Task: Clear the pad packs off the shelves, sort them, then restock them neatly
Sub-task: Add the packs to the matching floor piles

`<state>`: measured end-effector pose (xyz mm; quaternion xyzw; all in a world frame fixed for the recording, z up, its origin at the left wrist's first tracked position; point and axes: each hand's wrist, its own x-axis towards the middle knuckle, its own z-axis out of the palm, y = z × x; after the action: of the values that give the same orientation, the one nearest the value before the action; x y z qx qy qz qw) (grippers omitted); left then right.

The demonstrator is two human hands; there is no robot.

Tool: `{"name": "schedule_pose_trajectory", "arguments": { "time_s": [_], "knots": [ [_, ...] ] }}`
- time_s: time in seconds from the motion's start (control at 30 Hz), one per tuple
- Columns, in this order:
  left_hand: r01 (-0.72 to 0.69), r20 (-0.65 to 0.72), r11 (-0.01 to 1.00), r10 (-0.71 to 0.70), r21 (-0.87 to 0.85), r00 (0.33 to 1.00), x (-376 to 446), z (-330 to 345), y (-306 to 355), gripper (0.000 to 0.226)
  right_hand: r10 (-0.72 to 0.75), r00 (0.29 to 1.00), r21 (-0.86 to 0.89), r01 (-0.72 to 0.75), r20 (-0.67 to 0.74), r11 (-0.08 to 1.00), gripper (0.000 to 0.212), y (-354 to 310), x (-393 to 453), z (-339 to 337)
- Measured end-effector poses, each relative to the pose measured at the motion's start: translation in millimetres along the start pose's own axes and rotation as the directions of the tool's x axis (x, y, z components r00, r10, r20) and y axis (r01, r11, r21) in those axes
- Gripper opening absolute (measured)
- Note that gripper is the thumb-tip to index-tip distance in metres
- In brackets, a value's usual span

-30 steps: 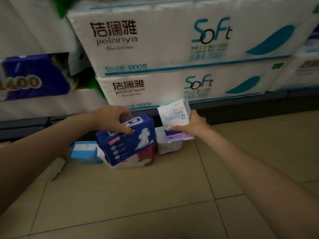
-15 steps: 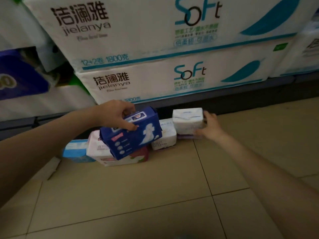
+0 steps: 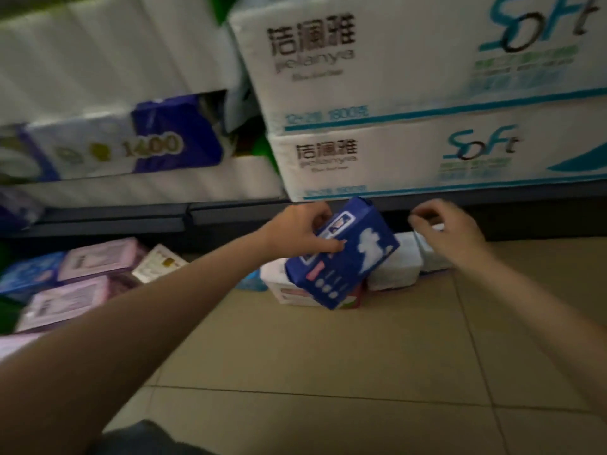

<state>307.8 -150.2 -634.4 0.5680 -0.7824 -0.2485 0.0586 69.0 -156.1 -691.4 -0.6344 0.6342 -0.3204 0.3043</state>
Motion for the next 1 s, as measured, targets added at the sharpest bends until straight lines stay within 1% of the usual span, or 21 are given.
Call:
{"name": "schedule_pose_trajectory", "arguments": {
  "time_s": [0.03, 0.07, 0.1, 0.17, 0.2, 0.23, 0.3, 0.37, 0.4, 0.43, 0.5, 0.57, 0.6, 0.63, 0.67, 0.7, 0.77, 0.83, 0.9, 0.93, 1.0],
  "knots": [
    [0.034, 0.005, 0.998, -0.034, -0.058, 0.999, -4.7, -5.3, -4.6, 0.034, 0.007, 0.987, 0.145, -0.031, 0.16, 0.989, 0.01, -18.9, -2.9, 7.2],
    [0.064, 0.011, 0.99, -0.063, -0.128, 0.998, -10.8, -12.8, -9.3, 0.034, 0.027, 0.951, 0.3, -0.124, 0.309, 0.946, 0.012, -37.4, -6.4, 14.2],
    [0.096, 0.017, 0.973, -0.094, -0.211, 0.995, -17.7, -21.0, -16.2, 0.033, 0.032, 0.904, 0.428, -0.233, 0.426, 0.873, 0.021, -53.7, -8.8, 20.1],
    [0.15, 0.02, 0.911, -0.155, -0.385, 0.988, -36.0, -36.6, -31.6, 0.031, -0.015, 0.837, 0.569, -0.359, 0.547, 0.74, 0.057, -78.8, -11.4, 29.6],
    [0.165, 0.012, 0.872, -0.18, -0.461, 0.984, -47.1, -42.7, -40.1, 0.029, -0.046, 0.823, 0.582, -0.36, 0.566, 0.729, 0.071, -87.5, -11.2, 35.8],
    [0.176, 0.001, 0.832, -0.206, -0.526, 0.978, -58.1, -47.1, -48.4, 0.027, -0.077, 0.813, 0.579, -0.342, 0.578, 0.74, 0.077, -94.4, -11.1, 42.8],
    [0.202, -0.02, 0.718, -0.289, -0.666, 0.957, -78.1, -51.3, -66.1, 0.027, -0.128, 0.758, 0.535, -0.32, 0.64, 0.782, 0.068, -109.5, -11.9, 59.9],
    [0.209, 0.004, 0.524, -0.365, -0.825, 0.931, -95.8, -52.9, -81.9, 0.025, -0.133, 0.683, 0.482, -0.35, 0.718, 0.803, 0.06, -125.9, -15.3, 81.6],
    [0.199, 0.019, 0.445, -0.376, -0.873, 0.926, -103.6, -53.1, -89.7, 0.023, -0.119, 0.666, 0.47, -0.378, 0.737, 0.798, 0.061, -135.5, -18.1, 93.5],
    [0.202, 0.03, 0.41, -0.388, -0.889, 0.921, -110.0, -52.2, -97.9, 0.022, -0.098, 0.674, 0.468, -0.394, 0.733, 0.791, 0.064, -144.6, -21.2, 105.1],
    [0.236, 0.029, 0.427, -0.437, -0.873, 0.899, -120.5, -50.3, -111.7, 0.029, -0.039, 0.76, 0.432, -0.326, 0.648, 0.841, 0.067, -162.5, -26.3, 125.6],
    [0.282, 0.044, 0.442, -0.476, -0.852, 0.879, -127.5, -51.7, -117.9, 0.039, -0.014, 0.886, 0.213, -0.096, 0.464, 0.972, 0.064, -172.9, -28.3, 139.1],
    [0.298, 0.074, 0.421, -0.471, -0.857, 0.879, -129.2, -52.5, -118.8, 0.045, -0.045, 0.927, 0.045, 0.03, 0.372, 0.999, 0.065, -176.6, -31.6, 142.9],
    [0.302, 0.111, 0.385, -0.446, -0.872, 0.888, -130.0, -53.2, -118.6, 0.053, -0.114, 0.944, -0.09, 0.148, 0.308, 0.985, 0.066, -178.3, -35.0, 145.9],
    [0.296, 0.142, 0.34, -0.411, -0.892, 0.9, -130.2, -53.9, -117.9, 0.059, -0.196, 0.938, -0.162, 0.249, 0.287, 0.955, 0.068, -178.7, -37.7, 146.9],
    [0.286, 0.164, 0.289, -0.381, -0.913, 0.91, -129.3, -54.8, -115.2, 0.066, -0.268, 0.916, -0.175, 0.329, 0.298, 0.928, 0.069, -177.6, -38.7, 146.2],
    [0.268, 0.189, 0.193, -0.349, -0.944, 0.918, -126.9, -54.7, -113.5, 0.077, -0.335, 0.845, -0.125, 0.419, 0.416, 0.899, 0.068, -174.3, -37.6, 135.2],
    [0.252, 0.186, 0.148, -0.357, -0.956, 0.915, -123.1, -53.0, -111.7, 0.083, -0.298, 0.739, -0.017, 0.385, 0.604, 0.923, 0.054, -169.6, -32.6, 117.0],
    [0.253, 0.16, 0.188, -0.405, -0.949, 0.9, -118.3, -52.0, -108.4, 0.074, -0.267, 0.643, 0.09, 0.294, 0.718, 0.952, 0.034, -164.6, -30.6, 102.0],
    [0.261, 0.147, 0.225, -0.423, -0.939, 0.894, -114.7, -51.5, -106.6, 0.062, -0.284, 0.653, 0.151, 0.254, 0.701, 0.955, 0.03, -161.1, -28.8, 97.2],
    [0.277, 0.125, 0.304, -0.437, -0.911, 0.891, -107.4, -51.2, -99.4, 0.035, -0.275, 0.772, 0.287, 0.125, 0.573, 0.95, 0.032, -155.1, -23.2, 87.9]
  ]
}}
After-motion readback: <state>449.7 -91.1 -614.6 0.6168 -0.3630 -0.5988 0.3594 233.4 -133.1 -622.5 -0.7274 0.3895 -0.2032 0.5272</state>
